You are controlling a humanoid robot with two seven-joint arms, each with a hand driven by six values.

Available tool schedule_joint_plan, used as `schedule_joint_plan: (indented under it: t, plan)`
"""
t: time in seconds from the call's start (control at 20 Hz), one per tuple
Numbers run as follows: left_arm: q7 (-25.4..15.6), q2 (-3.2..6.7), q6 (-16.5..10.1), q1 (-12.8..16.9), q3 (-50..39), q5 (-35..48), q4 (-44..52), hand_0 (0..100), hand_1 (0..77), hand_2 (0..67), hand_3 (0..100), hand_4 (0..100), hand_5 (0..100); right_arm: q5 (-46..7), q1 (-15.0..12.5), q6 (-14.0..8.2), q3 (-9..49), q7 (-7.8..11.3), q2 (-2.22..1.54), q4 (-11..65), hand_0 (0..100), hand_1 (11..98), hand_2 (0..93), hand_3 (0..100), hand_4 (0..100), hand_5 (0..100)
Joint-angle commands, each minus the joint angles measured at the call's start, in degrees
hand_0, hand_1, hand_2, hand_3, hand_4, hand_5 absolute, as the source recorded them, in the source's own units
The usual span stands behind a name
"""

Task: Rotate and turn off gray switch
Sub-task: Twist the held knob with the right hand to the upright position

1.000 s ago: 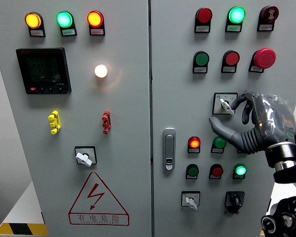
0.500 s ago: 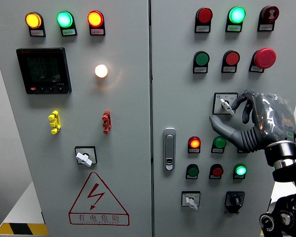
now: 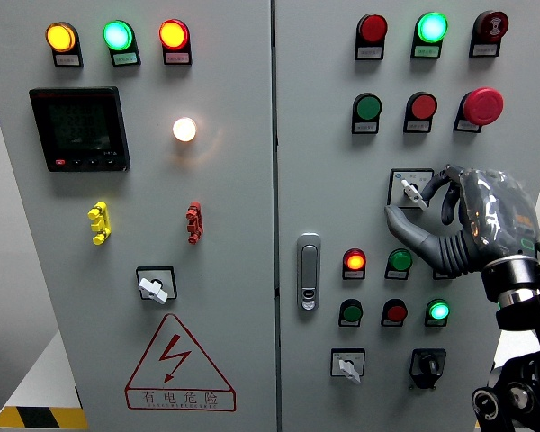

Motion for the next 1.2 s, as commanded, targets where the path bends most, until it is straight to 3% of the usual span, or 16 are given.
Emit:
schedule_joint_plan:
  t: [0.0,0.3,1.15]
  plan:
    - [0.05,0.00,0.00,0.00,0.00,0.00,0.00,0,0.0,13.1,18,10,12,-0.02,0.03,0.00,0.01,0.04,0.00,-0.12,22,38.2,62.6,92,97,93]
    - [-0.04,0.00,0.00,0.00,0.00,0.00,0.00,0,0.0,13.1,18,10,12,-0.10,0.56,0.00,-0.43,-0.75,0.00,-0.12,33,36.6,62.6,92,97,93]
    - [0.05,0.00,0.00,0.00,0.00,0.00,0.00,0,0.0,13.1,18,10,12,-1.25,0.82,0.00,-0.52,-2.15,0.00,-0.65,41,35.2,66.5,92,98,93]
